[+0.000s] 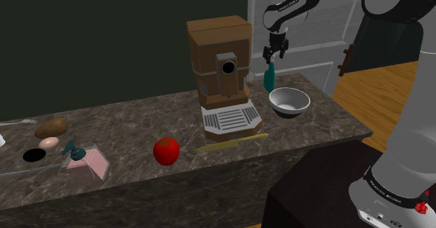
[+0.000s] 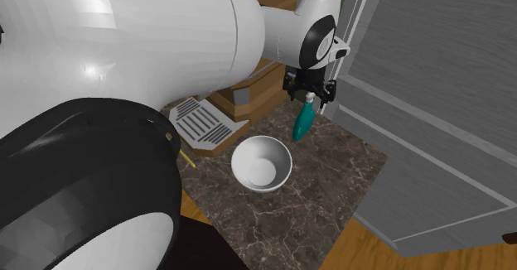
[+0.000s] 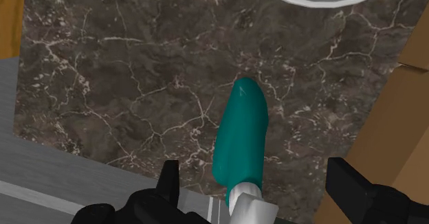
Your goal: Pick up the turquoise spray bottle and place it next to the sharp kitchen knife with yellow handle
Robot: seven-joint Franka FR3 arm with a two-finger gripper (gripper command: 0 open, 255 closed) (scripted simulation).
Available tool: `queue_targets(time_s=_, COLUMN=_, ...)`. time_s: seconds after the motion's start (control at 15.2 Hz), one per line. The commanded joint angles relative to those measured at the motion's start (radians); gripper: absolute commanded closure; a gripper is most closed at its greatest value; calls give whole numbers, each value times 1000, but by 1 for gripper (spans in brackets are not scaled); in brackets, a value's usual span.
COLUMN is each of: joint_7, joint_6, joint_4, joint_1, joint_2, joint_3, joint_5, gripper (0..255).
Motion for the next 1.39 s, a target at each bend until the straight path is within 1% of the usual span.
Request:
queue_targets(time_s=0.0, joint_7=0, joint_6=0, joint_4=0, joint_1=0, joint_2=0, joint_3=0, joint_5=0, gripper=255)
queue_targets(time_s=0.59, joint_7=0, joint_6=0, joint_4=0, joint_1=0, joint_2=0, joint_3=0, joint_5=0, gripper=255)
queue_targets(time_s=1.32, joint_7=-7, joint_6=-135, joint_4=101, joint_1=1, joint_2=-34, joint_3=-1, joint_5=0, gripper=255)
